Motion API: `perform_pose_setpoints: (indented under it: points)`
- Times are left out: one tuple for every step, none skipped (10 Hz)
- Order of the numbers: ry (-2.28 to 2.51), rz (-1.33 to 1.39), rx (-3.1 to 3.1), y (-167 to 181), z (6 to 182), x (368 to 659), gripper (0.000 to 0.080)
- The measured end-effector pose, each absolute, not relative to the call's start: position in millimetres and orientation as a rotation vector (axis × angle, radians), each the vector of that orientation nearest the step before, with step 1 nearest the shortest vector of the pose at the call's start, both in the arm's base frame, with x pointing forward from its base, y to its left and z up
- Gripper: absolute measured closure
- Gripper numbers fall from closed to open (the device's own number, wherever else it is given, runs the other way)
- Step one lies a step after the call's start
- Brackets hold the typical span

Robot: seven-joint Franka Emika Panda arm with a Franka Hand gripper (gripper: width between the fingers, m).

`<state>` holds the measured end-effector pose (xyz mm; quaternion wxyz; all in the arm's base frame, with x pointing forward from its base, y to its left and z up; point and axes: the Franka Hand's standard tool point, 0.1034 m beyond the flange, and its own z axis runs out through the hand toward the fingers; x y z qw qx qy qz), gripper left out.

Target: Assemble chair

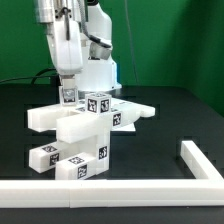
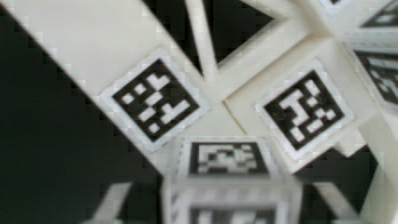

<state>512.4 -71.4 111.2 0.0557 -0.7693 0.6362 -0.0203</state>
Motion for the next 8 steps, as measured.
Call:
perform_pose_setpoints:
  points:
    - [1.914,-0.063,-2.351,-71.2,111.1,512.4,0.0324]
    - [1.720,-0.088,-2.505,-70.5,111.5,513.9,0.0324]
    - [1.456,-0.116,-2.676,-72.5,112.2,515.4,0.0184]
    - [1.208,-0.115,-2.799,-74.0,113.1,516.1,0.0160]
    - [1.031,-0.116,-2.879,-70.4,112.6,514.8,0.0160]
    - [0.888,-0.116,-2.935,-67.1,111.4,511.0,0.0151]
    - [0.828,-0.118,-2.958,-69.7,111.2,511.1,0.0151]
    - [0.705,-0.121,-2.997,-71.0,111.3,510.9,0.0151]
